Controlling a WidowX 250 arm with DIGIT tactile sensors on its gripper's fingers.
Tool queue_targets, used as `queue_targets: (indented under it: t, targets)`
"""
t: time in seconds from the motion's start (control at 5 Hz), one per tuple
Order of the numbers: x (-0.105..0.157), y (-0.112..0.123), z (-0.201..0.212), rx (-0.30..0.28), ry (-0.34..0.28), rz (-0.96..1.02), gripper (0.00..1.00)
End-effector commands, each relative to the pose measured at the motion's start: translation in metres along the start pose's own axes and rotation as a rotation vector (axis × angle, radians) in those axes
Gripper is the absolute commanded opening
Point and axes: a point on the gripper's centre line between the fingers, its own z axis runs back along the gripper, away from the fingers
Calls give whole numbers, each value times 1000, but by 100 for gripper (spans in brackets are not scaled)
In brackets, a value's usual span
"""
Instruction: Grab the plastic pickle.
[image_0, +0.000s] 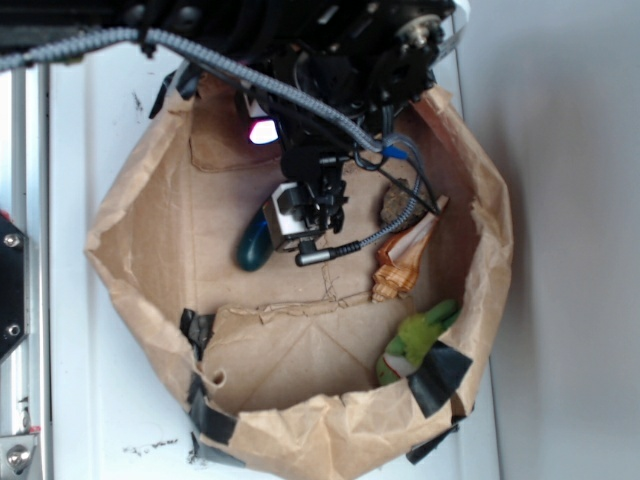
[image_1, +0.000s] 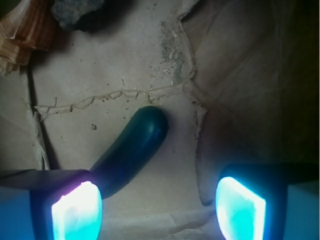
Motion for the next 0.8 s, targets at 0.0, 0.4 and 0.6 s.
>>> queue_targets:
  t: [0.0, 0.4, 0.6]
  targets:
    - [-4, -25, -3, -72, -225, 127, 100]
    - [4, -34, -16, -145, -223, 282, 100]
    - [15, -42, -24, -138, -223, 352, 100]
